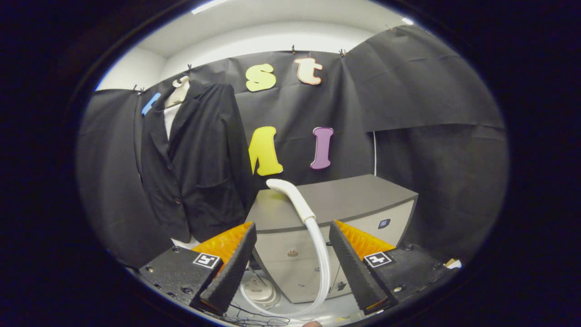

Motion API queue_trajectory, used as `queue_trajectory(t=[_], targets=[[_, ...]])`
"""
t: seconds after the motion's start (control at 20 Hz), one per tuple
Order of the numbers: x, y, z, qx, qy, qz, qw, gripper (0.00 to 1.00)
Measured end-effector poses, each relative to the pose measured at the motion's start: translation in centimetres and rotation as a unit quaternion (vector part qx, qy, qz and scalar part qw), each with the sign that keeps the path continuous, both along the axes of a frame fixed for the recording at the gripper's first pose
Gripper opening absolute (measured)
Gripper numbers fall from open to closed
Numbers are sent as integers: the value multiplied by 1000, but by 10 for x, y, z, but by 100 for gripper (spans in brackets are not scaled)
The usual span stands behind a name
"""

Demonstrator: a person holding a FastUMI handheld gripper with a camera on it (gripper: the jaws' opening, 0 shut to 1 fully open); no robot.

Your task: Iron the clothes twice with a garment steamer, once on the left side and once on the right side.

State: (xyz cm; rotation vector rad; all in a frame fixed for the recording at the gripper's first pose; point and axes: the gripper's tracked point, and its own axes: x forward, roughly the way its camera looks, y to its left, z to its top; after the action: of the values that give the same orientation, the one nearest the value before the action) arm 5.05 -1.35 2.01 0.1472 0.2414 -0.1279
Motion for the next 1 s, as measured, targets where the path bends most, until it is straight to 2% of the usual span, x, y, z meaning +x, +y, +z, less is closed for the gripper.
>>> queue_trajectory(t=[0.15,0.35,0.65,0.75,1.0], targets=[[24,-14,7,28,16,14,999,100],[68,-30,7,66,51,56,995,100],[138,-44,-2,71,112,117,984,100],[156,-45,-15,77,143,127,979,100],[194,-47,-53,108,242,154,952,100]])
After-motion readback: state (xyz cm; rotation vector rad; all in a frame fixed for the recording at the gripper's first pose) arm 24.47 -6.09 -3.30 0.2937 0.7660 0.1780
